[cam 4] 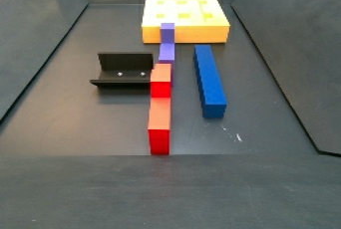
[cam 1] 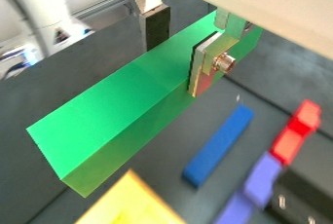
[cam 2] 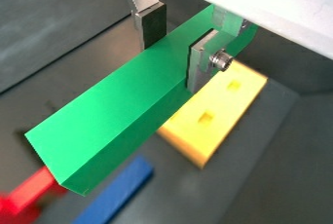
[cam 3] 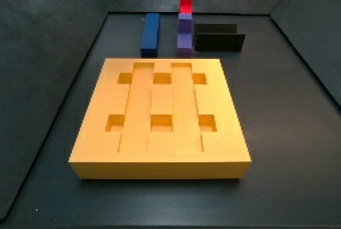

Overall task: Pick up the green object. Move up. Move to above the board. Insert the green object.
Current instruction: Move to above the board.

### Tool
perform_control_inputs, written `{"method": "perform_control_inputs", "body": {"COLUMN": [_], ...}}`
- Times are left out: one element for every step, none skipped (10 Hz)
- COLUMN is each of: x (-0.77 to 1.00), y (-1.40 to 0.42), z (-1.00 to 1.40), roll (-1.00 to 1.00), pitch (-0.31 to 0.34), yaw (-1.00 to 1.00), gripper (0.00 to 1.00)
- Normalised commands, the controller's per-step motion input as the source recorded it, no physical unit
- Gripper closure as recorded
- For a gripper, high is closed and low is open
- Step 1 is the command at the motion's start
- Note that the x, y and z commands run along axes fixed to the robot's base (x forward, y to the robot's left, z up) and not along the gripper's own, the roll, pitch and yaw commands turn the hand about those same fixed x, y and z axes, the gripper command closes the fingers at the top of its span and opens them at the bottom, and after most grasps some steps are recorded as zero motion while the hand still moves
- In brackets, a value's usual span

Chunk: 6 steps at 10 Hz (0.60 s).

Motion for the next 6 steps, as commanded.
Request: {"method": "perform_control_inputs", "body": {"x": [0.83,0.85,0.88,0.55,0.22,0.14], "y": [-1.4,-1.4,-1.4,-0.82,-0.25,-0.17], "z": [0.2,0.21,0.22,0.14,0.06,0.05], "roll": [-0.01,0.01,0.03,0.04,0.04,0.03], "pitch": [0.157,0.14,0.155,0.16,0.137,0.086], "yaw": [0.01,0.01,0.01,0.01,0.0,0.01], "gripper": [1.0,1.0,1.0,1.0,1.0,1.0]}}
